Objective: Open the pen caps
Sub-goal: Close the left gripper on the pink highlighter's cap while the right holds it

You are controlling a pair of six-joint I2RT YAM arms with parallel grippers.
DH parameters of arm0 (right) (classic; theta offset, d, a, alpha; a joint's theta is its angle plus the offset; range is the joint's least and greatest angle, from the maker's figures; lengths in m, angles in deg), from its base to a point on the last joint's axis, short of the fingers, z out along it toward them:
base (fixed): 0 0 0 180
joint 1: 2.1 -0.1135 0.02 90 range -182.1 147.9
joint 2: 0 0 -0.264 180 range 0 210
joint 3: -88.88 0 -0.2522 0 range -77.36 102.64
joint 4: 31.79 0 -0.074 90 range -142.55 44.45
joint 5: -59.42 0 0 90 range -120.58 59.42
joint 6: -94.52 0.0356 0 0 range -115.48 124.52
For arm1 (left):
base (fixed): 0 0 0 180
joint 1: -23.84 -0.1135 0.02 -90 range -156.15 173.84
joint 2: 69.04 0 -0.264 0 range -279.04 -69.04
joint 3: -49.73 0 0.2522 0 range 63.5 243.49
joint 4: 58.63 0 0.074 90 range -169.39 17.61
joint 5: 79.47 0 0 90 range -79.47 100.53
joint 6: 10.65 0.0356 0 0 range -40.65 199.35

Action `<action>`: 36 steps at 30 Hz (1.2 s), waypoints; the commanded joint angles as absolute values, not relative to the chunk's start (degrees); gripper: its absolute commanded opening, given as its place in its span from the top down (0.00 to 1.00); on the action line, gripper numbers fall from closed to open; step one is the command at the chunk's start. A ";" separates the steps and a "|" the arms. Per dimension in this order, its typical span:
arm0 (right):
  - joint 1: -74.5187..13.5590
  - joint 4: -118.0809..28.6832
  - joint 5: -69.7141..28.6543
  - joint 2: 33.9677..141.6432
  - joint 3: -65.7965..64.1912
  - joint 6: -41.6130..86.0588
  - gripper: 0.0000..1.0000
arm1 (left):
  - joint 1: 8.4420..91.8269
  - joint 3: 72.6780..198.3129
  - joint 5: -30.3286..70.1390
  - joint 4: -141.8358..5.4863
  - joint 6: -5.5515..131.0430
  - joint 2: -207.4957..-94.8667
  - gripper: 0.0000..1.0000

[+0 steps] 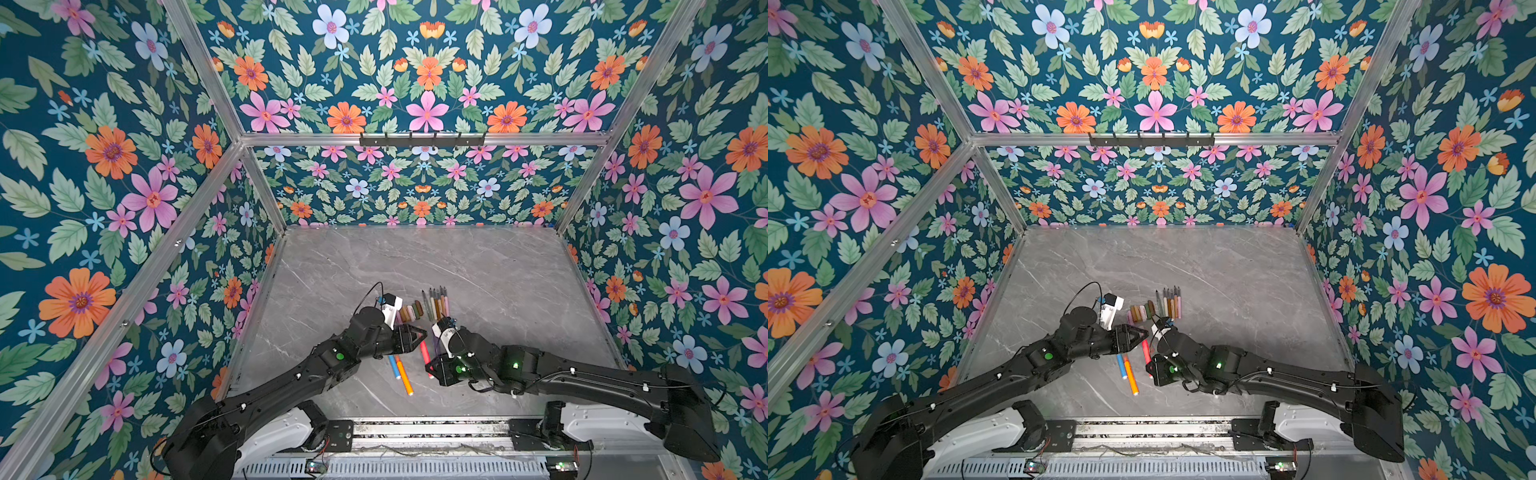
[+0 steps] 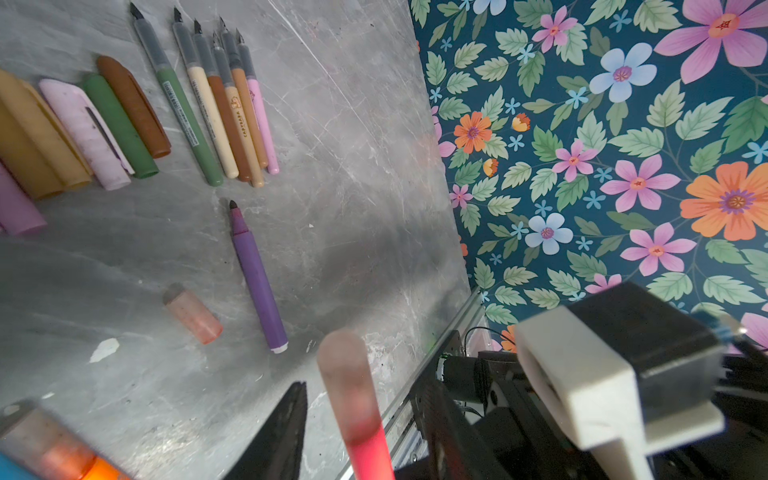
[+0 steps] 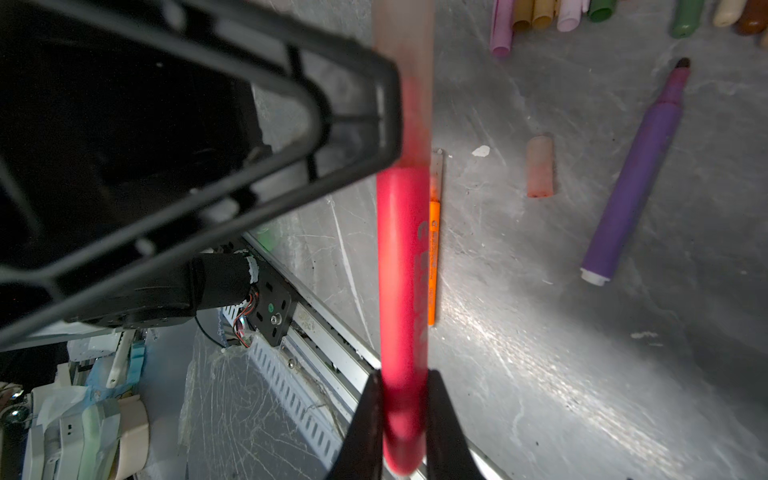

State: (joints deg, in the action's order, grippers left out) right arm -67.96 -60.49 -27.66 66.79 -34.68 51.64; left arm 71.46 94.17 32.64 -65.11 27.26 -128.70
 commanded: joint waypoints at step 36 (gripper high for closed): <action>-67.63 -58.47 -30.28 68.06 -32.44 51.46 0.64 | 71.39 92.68 38.49 -55.04 24.00 -127.22 1.00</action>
State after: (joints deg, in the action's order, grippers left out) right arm -68.16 -59.29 -29.50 67.82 -32.95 51.46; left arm 71.46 92.93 36.16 -60.23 26.45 -127.25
